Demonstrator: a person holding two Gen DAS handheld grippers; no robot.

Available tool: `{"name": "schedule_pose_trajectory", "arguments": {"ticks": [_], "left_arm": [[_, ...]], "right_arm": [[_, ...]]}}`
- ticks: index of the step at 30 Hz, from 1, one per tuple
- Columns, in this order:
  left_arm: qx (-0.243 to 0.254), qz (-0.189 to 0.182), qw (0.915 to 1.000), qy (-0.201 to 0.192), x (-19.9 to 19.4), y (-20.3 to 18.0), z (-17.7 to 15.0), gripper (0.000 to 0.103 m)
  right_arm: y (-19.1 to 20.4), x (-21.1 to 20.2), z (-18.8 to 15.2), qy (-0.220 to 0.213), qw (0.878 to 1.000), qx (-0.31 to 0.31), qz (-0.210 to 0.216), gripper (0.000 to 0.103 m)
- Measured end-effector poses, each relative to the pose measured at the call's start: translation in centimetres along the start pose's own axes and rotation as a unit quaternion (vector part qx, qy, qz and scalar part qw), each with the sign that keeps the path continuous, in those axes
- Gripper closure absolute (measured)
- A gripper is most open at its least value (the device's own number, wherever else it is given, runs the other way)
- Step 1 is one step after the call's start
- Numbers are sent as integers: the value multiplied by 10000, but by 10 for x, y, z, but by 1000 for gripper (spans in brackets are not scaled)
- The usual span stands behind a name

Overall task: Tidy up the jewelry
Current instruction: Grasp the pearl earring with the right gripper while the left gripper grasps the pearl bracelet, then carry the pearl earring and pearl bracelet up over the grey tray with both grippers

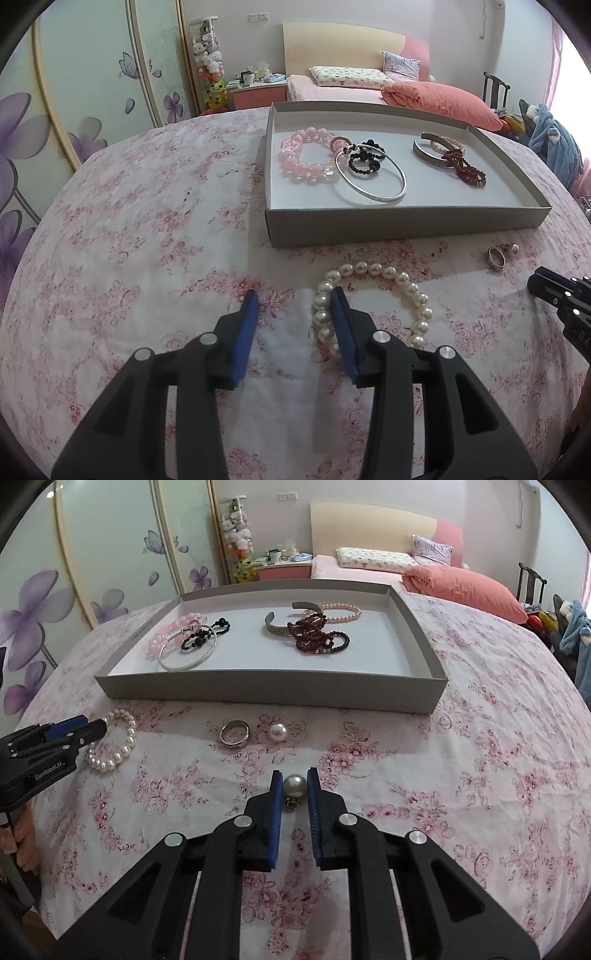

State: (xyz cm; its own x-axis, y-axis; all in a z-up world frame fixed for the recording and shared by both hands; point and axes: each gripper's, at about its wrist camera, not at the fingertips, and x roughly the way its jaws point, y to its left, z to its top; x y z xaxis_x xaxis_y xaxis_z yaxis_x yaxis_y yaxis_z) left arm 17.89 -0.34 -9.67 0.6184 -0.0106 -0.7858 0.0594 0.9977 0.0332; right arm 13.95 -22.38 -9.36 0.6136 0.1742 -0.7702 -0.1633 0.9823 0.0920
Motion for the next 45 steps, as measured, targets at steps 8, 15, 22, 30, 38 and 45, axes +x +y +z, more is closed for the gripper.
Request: {"name": "schedule_pose_trajectory", "arguments": {"ticks": [8, 15, 22, 30, 38, 45], "left_arm": [[18, 21, 10000, -3, 0, 0, 0, 62], [294, 46, 9995, -41, -5, -9, -4, 62], [362, -47, 9993, -43, -7, -14, -5, 83], [198, -92, 9998, -3, -9, -6, -7, 93], [-406, -511, 9973, -328, -31, 18, -9, 93], [-566, -789, 9929, -689, -55, 18, -7, 93]], "right_arm": [[-2, 0, 0, 3, 10000, 27, 29, 88], [-1, 0, 1, 6, 10000, 59, 61, 88], [-1, 0, 0, 4, 10000, 69, 56, 88], [-6, -3, -1, -43, 9995, 291, 148, 89], [-8, -30, -1, -600, 9970, 445, 179, 89], [3, -58, 3, -1136, 9927, 317, 262, 89]]}}
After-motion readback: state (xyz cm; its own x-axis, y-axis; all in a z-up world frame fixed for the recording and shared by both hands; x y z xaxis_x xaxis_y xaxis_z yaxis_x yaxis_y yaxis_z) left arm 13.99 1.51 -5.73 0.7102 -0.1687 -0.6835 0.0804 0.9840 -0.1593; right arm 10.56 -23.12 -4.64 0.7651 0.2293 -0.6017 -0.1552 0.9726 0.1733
